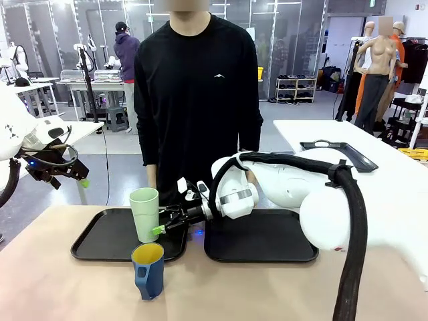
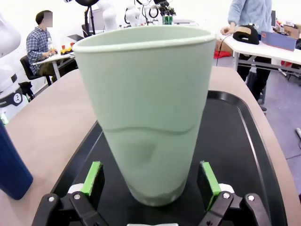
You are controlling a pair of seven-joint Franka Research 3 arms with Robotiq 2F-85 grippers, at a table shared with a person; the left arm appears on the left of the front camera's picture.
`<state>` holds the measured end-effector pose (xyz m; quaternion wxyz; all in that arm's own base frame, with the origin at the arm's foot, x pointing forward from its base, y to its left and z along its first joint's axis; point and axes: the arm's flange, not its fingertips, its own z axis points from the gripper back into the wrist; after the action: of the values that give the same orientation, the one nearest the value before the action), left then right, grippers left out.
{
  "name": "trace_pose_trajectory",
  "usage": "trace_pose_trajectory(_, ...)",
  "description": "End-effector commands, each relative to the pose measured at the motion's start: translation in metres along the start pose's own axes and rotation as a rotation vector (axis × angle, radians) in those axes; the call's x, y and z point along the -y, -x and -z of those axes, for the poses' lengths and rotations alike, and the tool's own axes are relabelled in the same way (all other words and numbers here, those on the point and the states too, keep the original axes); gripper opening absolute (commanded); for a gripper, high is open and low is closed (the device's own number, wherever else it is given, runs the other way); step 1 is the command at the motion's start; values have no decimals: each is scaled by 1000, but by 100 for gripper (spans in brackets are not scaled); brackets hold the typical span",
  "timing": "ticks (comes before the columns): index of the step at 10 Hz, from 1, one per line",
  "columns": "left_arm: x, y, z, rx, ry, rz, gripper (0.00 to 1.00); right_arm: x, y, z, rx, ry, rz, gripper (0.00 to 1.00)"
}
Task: Sort and store the cups by type.
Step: Place the picked Reusable plastic cup into the Flat Tray indicated by the person, then pick up the Handle plastic cup and place it into the empty Flat Tray.
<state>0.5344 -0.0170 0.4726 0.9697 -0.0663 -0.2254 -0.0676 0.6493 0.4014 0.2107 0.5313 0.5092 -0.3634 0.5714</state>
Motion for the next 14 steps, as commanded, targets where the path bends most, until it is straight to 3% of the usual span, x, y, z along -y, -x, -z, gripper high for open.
trace_pose_trajectory(1, -2, 0, -1, 7, 4, -3, 100, -21, -7, -17, -29, 20, 42, 100)
trace_pose_trajectory(4, -2, 0, -1, 7, 4, -3, 100, -41, -8, -41, -67, 44, 70, 100)
trace_pose_trajectory(5, -2, 0, -1, 7, 4, -3, 100, -47, -9, -45, -61, -4, 70, 100)
trace_pose_trajectory(6, -2, 0, -1, 7, 4, -3, 100, -16, -2, -29, -30, 28, 41, 100)
trace_pose_trajectory(14, -2, 0, -1, 7, 4, -3, 100, -16, -2, -29, -30, 28, 41, 100)
